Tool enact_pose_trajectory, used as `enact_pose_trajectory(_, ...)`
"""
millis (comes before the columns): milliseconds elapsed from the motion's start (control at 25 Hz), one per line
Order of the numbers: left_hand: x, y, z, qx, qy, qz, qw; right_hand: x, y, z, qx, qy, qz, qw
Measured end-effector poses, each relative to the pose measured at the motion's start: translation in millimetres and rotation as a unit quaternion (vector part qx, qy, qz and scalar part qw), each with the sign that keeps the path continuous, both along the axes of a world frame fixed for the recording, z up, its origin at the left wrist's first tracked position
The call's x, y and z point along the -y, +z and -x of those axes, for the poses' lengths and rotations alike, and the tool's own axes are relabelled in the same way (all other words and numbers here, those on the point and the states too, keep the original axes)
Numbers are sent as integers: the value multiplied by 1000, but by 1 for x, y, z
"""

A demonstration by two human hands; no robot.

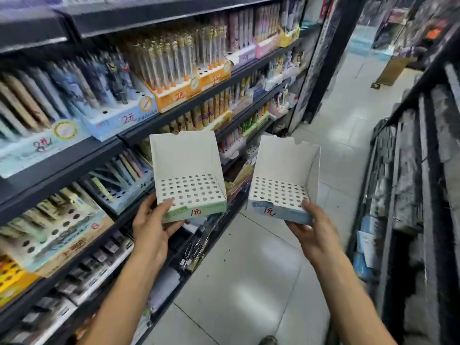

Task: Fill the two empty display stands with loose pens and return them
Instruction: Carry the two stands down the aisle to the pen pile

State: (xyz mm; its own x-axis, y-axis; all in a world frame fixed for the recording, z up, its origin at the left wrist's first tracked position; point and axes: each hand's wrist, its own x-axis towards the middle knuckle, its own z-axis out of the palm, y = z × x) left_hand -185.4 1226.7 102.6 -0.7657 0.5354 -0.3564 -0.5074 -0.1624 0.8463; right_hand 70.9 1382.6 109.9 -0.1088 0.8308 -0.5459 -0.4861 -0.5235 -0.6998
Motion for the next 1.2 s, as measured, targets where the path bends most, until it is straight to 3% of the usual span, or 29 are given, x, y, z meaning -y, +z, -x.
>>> enact_pose_trajectory(360,-154,-34,-91,23,-90,42,995,-87,-45,-113,-8,-124,42,991)
enact_pose_trajectory(640,-269,-42,-160,35,-117,47,991,-173,-63,-187,-22,-166,47,985)
enact_pose_trajectory(880,-383,-59,-170,31,-139,67,987,-266,-73,-202,-35,-173,49,983)
enact_pose_trajectory(1200,-617,-79,-153,68,-174,64,980,-465,-72,-191,0,-213,49,976)
